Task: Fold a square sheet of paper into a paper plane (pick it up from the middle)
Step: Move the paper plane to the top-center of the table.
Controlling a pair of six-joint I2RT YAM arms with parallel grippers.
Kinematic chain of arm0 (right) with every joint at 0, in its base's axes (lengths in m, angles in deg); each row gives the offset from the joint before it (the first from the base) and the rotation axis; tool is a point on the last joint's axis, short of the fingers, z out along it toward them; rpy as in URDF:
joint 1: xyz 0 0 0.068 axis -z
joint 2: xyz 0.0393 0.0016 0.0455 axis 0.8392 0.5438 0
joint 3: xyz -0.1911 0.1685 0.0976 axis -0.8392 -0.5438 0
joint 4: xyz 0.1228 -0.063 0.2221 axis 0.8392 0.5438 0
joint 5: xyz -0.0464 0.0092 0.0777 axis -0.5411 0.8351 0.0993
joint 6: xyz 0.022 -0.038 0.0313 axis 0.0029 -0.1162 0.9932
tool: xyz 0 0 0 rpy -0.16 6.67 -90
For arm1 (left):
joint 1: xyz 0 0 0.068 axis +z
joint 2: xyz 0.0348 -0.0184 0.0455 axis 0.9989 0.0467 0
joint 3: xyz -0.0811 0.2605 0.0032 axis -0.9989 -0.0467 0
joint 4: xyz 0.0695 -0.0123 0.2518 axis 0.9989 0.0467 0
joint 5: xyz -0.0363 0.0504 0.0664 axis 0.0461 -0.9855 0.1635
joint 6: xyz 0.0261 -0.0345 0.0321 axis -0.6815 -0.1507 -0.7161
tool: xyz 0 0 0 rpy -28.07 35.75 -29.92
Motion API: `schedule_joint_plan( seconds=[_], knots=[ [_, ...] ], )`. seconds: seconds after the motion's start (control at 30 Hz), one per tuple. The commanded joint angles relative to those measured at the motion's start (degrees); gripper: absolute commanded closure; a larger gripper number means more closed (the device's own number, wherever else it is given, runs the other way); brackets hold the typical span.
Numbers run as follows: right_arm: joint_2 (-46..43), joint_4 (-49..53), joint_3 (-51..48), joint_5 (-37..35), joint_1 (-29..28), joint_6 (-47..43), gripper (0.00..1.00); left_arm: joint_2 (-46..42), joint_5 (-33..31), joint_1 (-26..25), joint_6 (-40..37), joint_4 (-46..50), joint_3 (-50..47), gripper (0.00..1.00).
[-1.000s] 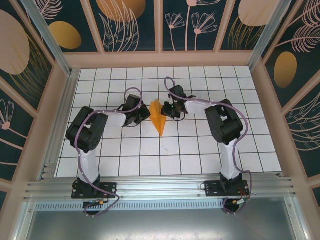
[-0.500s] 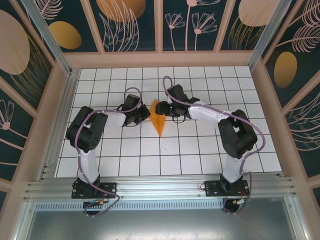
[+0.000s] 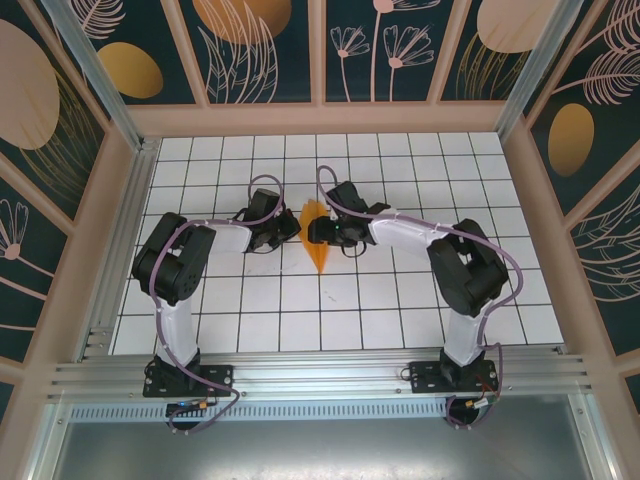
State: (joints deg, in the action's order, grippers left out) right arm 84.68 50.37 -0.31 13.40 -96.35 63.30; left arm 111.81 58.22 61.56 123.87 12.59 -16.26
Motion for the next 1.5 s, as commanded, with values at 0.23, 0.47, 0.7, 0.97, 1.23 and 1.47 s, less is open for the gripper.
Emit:
schedule_joint_plan(
  seconds=[0.23, 0.47, 0.7, 0.97, 1.23, 1.47],
  knots=[
    [3.9, 1.2, 0.4, 1.3, -1.3, 1.1, 0.44, 2.0, 1.0, 0.0, 0.4, -0.6, 0.1, 1.00],
    [5.2, 1.9, 1.8, -0.3, -2.4, 0.7, 0.49, 2.2, 1.2, 0.0, 0.4, -0.5, 0.2, 1.00],
    [6.2, 3.4, 2.8, -4.2, -3.9, 0.0, 0.40, 2.4, 1.3, 0.0, 0.4, -0.6, 0.3, 1.00],
    [6.1, 2.3, 2.7, -4.6, -4.3, -0.3, 0.30, 2.6, 1.4, 0.0, 0.4, -0.4, 0.4, 1.00],
    [8.7, 7.7, 6.3, -12.6, -5.7, 0.2, 0.42, 2.4, 1.5, 0.0, 0.5, -0.5, 0.3, 1.00],
    [7.9, 8.6, 7.3, -16.0, -6.6, 1.2, 0.53, 2.3, 1.4, 0.0, 0.5, -0.4, 0.3, 1.00]
  ],
)
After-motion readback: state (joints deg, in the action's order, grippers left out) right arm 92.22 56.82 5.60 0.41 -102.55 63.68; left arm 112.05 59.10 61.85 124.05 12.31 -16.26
